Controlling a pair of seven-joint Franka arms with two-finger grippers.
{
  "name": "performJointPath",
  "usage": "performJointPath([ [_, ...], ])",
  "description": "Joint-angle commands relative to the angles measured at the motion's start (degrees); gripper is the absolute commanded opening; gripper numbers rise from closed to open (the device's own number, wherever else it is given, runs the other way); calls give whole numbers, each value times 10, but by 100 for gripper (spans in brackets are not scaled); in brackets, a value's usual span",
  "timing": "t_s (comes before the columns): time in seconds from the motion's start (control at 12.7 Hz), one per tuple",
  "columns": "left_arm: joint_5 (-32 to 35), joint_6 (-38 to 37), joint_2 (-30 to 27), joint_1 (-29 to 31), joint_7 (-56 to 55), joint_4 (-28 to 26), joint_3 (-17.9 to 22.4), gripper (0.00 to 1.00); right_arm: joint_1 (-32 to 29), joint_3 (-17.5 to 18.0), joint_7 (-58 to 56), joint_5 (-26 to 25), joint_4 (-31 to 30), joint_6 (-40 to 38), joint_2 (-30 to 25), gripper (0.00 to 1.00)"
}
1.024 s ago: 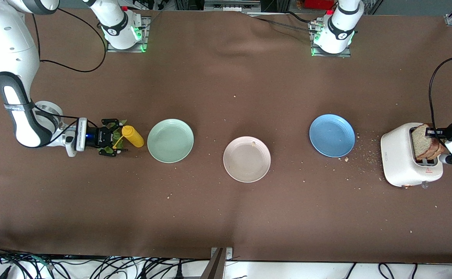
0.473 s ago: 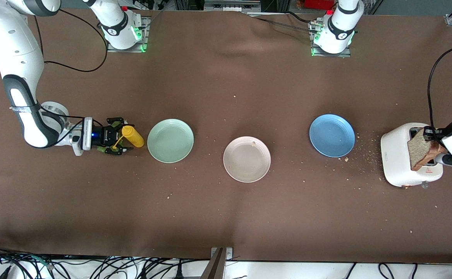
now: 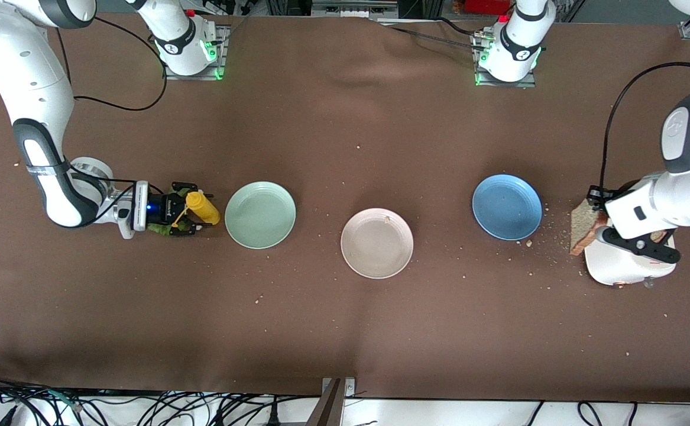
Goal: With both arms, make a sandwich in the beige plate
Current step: 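Carry bread onto the plate with the left gripper while the right gripper lifts mustard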
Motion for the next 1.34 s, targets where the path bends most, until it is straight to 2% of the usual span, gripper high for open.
performJointPath([
  [0.0, -70, -11, 12, -18, -13, 1, 0, 0, -3, 0, 23, -7, 3, 0, -3, 22],
  [0.08, -100, -11, 20, -20, -15, 1, 0, 0, -6, -5, 45, -40, 14, -7, -4, 0],
  [0.16, -126, -11, 28, -30, -15, 1, 0, 0, -7, -5, 68, -64, 25, -15, -6, 0],
  [0.32, -180, -10, 53, -46, -57, 2, 0, 0, -9, -18, 116, -77, 41, -33, -21, 0],
  [0.71, -389, 51, 151, -84, -121, 12, 0, 0, -9, -26, 323, -189, 97, -52, -94, 0],
  [1.02, -518, 138, 202, -121, -117, 12, 0, 0, -3, -18, 491, -296, 185, -58, -118, 0],
  [1.26, -578, 204, 232, -147, -109, 13, 0, 0, 43, -18, 603, -383, 265, -63, -118, 0],
])
